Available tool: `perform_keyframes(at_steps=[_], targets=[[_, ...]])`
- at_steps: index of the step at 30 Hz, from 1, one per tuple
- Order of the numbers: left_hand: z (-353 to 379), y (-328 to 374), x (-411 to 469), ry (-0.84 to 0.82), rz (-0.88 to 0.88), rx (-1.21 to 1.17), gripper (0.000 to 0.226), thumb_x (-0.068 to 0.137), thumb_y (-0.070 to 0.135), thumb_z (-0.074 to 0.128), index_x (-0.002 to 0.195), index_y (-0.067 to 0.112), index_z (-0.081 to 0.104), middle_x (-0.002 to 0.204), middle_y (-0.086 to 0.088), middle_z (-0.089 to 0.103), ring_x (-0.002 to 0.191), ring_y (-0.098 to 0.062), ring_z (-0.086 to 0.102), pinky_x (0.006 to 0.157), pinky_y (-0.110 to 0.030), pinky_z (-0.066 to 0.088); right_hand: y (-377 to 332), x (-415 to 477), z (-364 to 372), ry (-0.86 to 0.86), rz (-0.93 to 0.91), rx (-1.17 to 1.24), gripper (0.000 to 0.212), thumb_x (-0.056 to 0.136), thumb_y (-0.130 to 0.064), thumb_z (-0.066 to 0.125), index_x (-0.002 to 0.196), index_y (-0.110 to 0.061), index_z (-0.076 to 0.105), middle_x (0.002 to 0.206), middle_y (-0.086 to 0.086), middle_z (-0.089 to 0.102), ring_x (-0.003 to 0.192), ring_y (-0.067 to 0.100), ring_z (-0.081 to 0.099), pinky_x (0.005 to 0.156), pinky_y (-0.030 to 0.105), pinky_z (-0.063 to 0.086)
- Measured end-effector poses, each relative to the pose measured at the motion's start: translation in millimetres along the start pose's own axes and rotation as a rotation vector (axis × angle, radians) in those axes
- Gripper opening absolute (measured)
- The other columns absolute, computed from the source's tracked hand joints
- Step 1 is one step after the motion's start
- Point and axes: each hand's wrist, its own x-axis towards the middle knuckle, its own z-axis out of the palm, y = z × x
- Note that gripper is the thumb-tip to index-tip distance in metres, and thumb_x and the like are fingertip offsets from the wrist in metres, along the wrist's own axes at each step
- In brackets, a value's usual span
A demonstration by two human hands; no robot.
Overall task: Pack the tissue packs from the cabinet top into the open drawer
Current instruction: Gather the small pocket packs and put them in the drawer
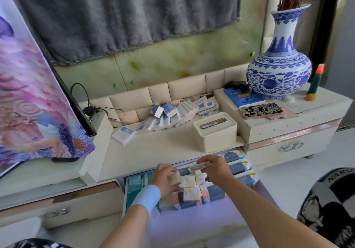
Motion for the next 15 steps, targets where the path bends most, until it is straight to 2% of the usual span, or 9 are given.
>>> perform_keyframes(at_steps=[3, 6, 8, 10, 12, 15], targets=[[-23.9, -3.9, -15.7, -0.015, -0.018, 0.037, 0.057, 0.070, 0.025, 0.084, 0.120, 0.033, 0.057, 0.120, 0.008, 0.056, 0.110, -0.014, 0.057, 0.094, -0.026, 0.045, -7.3, -9.2, 7.8, -0.092, -0.007, 0.071, 0.037, 0.089, 0.012, 0.055, 0.095, -0.017, 0.076, 0.095, 0.006, 0.070, 0.072, 0.014, 0.067, 0.055, 0.024, 0.057], [-52.7, -14.2, -30.4, -0.047, -0.044, 0.101, 0.070, 0.068, 0.028, 0.086, 0.126, 0.031, 0.047, 0.115, 0.009, 0.057, 0.101, -0.015, 0.059, 0.086, -0.024, 0.046, -14.1, -13.3, 19.0, -0.174, 0.022, 0.155, 0.031, 0.090, 0.002, 0.057, 0.109, -0.015, 0.074, 0.107, 0.007, 0.067, 0.085, 0.017, 0.064, 0.065, 0.022, 0.056], [-71.3, -24.8, -37.4, -0.034, -0.058, 0.169, 0.074, 0.066, 0.027, 0.088, 0.125, 0.027, 0.043, 0.117, 0.005, 0.057, 0.099, -0.016, 0.059, 0.086, -0.026, 0.047, -17.1, -13.4, 28.3, -0.210, 0.028, 0.165, 0.023, 0.085, -0.007, 0.068, 0.105, -0.016, 0.075, 0.105, 0.007, 0.071, 0.084, 0.017, 0.064, 0.066, 0.023, 0.055], [-87.6, -37.7, -44.0, -0.015, -0.048, 0.249, 0.065, 0.067, 0.026, 0.087, 0.115, 0.025, 0.044, 0.113, 0.003, 0.059, 0.096, -0.017, 0.059, 0.083, -0.026, 0.048, -19.7, -14.9, 38.7, -0.218, 0.027, 0.103, 0.020, 0.079, -0.010, 0.078, 0.098, -0.018, 0.076, 0.094, 0.007, 0.072, 0.073, 0.014, 0.062, 0.062, 0.021, 0.053], [-101.3, -53.3, -50.3, -0.027, -0.048, 0.312, 0.059, 0.069, 0.023, 0.085, 0.111, 0.025, 0.043, 0.110, 0.003, 0.057, 0.094, -0.017, 0.058, 0.081, -0.028, 0.049, -21.7, -15.0, 51.1, -0.213, 0.016, 0.053, 0.027, 0.075, -0.003, 0.080, 0.095, -0.019, 0.074, 0.093, 0.007, 0.070, 0.072, 0.015, 0.062, 0.063, 0.022, 0.054], [-117.2, -74.4, -52.5, -0.054, -0.036, 0.369, 0.063, 0.072, 0.018, 0.082, 0.120, 0.024, 0.042, 0.117, 0.004, 0.053, 0.099, -0.017, 0.054, 0.083, -0.027, 0.047, -25.7, -12.6, 69.6, -0.242, -0.024, 0.033, 0.051, 0.071, 0.007, 0.080, 0.111, -0.021, 0.067, 0.110, 0.004, 0.066, 0.090, 0.018, 0.067, 0.070, 0.024, 0.058]])
